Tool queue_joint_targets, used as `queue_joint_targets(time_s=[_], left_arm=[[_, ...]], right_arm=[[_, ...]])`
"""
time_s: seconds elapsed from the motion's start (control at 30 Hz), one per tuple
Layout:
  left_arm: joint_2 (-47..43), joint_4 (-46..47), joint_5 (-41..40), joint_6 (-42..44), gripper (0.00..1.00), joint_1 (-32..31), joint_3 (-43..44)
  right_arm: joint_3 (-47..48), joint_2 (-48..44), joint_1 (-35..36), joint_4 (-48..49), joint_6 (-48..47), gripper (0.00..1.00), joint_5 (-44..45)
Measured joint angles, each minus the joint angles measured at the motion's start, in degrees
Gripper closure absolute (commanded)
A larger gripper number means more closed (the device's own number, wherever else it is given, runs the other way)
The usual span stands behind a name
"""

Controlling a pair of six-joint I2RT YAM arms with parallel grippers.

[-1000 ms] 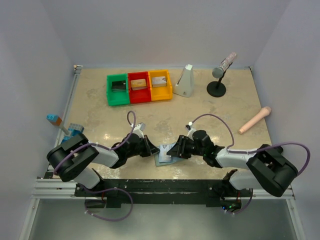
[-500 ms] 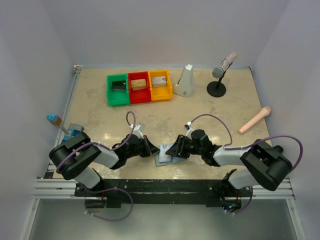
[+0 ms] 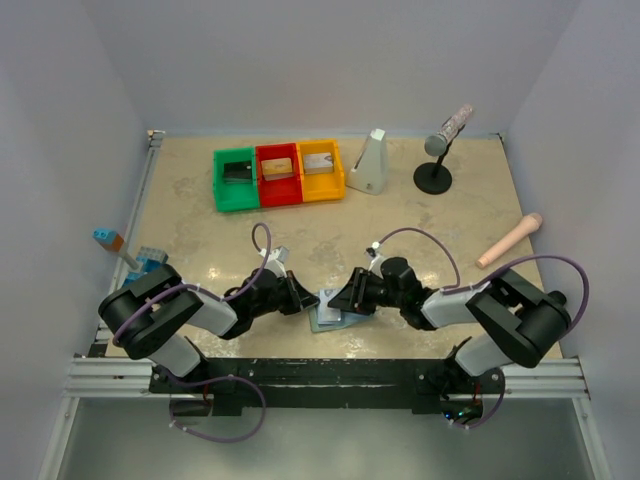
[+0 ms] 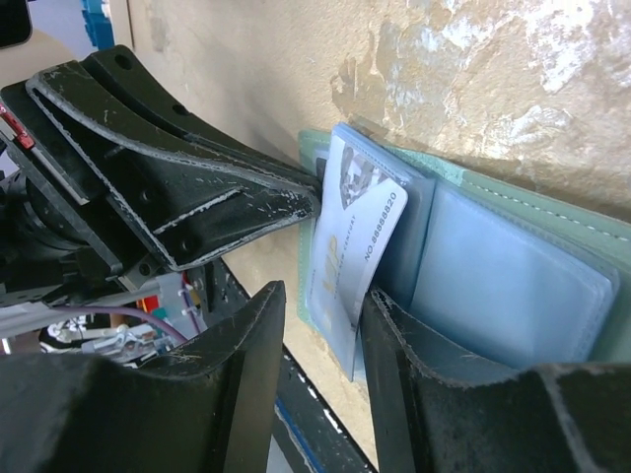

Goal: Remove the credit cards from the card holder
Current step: Remove the credit card from the card holder.

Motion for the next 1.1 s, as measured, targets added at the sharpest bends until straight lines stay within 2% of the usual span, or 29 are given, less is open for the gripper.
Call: queue_joint_targets(time_s=[0.67,1.1], left_arm=[[0.04,0.20,-0.26,0.02,1.00,-0.39,0.02],[0.66,1.31,-0.17,-0.07,1.00,-1.07,-0.02]], right_arm=[[5.18,6.38,0.37,1.73,2.14,0.59,-3.15],[5.18,-0.20,1.29,-5.53,-0.90,0.60,-2.73]])
